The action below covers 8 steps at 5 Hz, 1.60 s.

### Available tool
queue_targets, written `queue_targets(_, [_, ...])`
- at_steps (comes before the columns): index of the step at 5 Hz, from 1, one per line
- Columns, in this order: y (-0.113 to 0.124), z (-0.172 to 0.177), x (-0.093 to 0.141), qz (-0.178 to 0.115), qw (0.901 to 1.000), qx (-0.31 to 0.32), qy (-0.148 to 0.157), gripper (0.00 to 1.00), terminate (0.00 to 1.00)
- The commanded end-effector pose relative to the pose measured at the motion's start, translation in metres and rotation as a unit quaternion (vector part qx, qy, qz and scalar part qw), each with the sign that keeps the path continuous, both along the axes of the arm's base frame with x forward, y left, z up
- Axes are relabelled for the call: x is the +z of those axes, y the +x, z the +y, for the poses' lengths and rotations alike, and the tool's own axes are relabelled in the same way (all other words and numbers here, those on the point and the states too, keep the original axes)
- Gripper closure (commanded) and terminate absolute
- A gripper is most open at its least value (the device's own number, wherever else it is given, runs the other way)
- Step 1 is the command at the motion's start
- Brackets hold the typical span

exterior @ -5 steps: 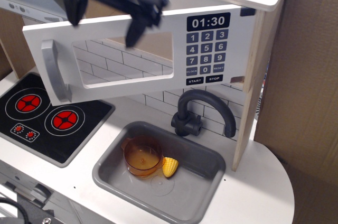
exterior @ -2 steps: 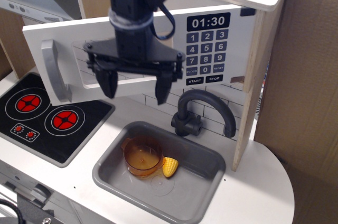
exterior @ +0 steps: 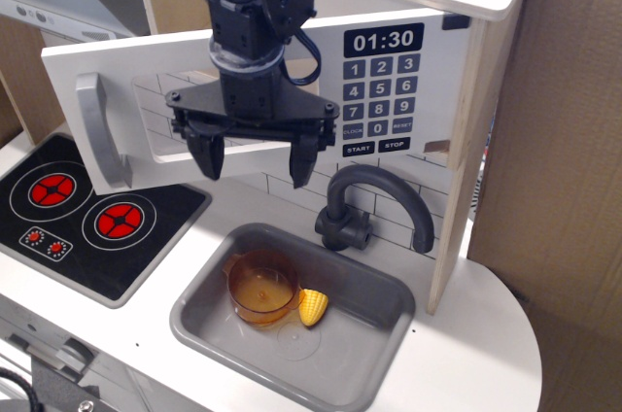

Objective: Close microwave

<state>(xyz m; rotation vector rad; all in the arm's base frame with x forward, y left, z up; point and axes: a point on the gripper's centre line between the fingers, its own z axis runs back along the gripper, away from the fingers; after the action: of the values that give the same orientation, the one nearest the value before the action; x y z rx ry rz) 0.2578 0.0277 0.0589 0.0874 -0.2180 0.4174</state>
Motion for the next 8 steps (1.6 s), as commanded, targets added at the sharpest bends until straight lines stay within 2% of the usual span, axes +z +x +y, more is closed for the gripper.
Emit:
queue_targets(1, [0.027,0.013,0.014,-0.078,0.9951,-0.036,0.049,0.00,0.00])
queue_targets(2, [0.042,0.024,0.012,-0.110,0.9906,-0.053,0.061,0.00,0.00])
queue_targets(3, [0.061,0.032,0.010,-0.129,0.9868,-0.074,0.064,0.00,0.00])
queue_targets(8, [0.102,0.047,0.013,-0.164,0.9754,-0.129,0.072,0.00,0.00])
